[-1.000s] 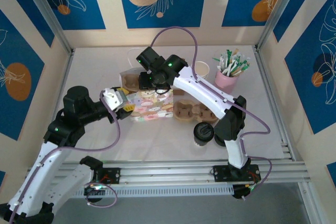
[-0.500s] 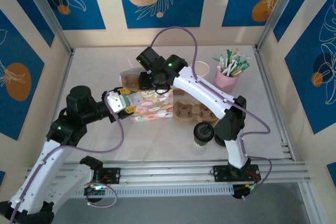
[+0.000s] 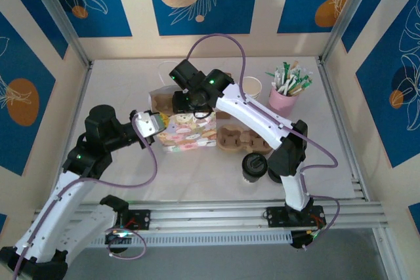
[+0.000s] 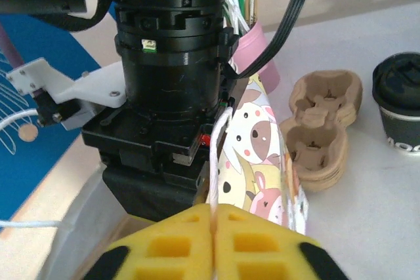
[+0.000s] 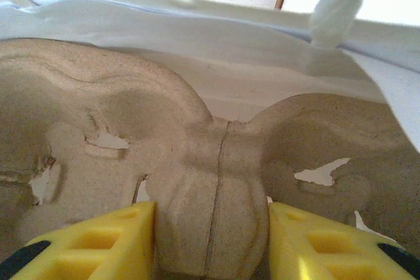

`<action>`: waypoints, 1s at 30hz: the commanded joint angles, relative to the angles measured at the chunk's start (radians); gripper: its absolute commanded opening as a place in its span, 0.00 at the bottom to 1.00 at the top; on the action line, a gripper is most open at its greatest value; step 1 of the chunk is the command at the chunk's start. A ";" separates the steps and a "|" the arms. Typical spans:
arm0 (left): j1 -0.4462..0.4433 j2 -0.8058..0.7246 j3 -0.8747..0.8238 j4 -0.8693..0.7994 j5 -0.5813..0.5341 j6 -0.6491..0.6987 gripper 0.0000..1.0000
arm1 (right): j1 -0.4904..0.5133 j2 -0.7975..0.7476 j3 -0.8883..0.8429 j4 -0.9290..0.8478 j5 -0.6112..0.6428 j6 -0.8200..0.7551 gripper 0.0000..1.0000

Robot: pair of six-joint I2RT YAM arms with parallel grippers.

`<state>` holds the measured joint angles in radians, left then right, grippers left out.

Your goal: Pack the takeout coffee

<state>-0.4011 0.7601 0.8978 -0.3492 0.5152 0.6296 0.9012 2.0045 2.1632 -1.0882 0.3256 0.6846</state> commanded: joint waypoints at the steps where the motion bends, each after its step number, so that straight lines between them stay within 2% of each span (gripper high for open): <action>1: -0.002 -0.023 -0.008 0.023 0.062 -0.013 0.00 | 0.002 -0.037 -0.011 -0.010 0.013 -0.008 0.46; 14: -0.008 -0.053 -0.017 0.044 0.143 -0.098 0.00 | -0.009 -0.036 -0.017 -0.005 0.016 -0.004 0.46; 19: -0.014 -0.051 -0.020 0.096 0.190 -0.170 0.00 | -0.007 -0.029 -0.023 -0.016 0.033 -0.003 0.46; 22: -0.017 -0.047 -0.028 0.126 0.218 -0.219 0.04 | 0.000 -0.018 -0.020 -0.027 0.055 -0.005 0.46; 25: -0.020 -0.045 -0.036 0.143 0.236 -0.255 0.14 | 0.009 -0.002 -0.008 -0.042 0.074 -0.008 0.46; 27: -0.022 -0.045 -0.043 0.157 0.245 -0.279 0.31 | 0.014 0.010 0.003 -0.056 0.094 -0.008 0.46; 30: -0.022 -0.053 -0.051 0.174 0.241 -0.314 0.50 | 0.019 0.022 0.016 -0.074 0.119 -0.001 0.46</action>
<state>-0.4168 0.7158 0.8585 -0.2260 0.7143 0.3691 0.9089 2.0083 2.1521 -1.1179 0.3931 0.6815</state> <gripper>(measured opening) 0.480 0.458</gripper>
